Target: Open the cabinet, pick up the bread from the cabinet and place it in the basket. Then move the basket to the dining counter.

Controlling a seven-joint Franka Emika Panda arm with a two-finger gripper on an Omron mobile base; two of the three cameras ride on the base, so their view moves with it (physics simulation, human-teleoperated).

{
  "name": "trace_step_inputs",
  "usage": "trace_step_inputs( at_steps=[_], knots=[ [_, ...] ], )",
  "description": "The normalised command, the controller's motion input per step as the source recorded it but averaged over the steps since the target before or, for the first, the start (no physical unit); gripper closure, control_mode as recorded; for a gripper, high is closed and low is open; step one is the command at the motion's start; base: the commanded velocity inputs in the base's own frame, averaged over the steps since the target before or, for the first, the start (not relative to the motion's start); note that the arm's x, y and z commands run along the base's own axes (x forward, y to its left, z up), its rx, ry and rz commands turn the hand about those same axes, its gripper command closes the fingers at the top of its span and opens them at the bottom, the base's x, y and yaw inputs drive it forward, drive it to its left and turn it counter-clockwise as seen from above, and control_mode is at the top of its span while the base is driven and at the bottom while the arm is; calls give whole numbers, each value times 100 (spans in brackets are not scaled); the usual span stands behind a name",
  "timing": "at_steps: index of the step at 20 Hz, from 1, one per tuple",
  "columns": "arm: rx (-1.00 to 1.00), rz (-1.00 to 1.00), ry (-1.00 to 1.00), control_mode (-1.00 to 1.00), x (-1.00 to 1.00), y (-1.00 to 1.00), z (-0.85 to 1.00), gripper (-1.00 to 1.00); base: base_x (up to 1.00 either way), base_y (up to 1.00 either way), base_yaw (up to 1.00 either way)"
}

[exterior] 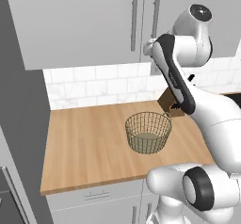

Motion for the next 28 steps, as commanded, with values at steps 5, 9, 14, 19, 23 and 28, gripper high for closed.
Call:
trace_step_inputs(
  at_steps=[5,9,14,19,23,28],
  knots=[
    [-25,-4,-39,-100,20,18,99,-100,0,0,0],
    [-6,0,-7,-100,29,34,47,-100,0,0,0],
    [17,0,0,-100,40,-1,4,-100,0,0,0],
    [35,-1,-3,-100,22,-55,0,-100,0,0,0],
    [9,0,-11,-100,16,-12,-8,-100,0,0,0],
    [-1,0,-3,-100,13,31,-1,-100,0,0,0]
  ],
)
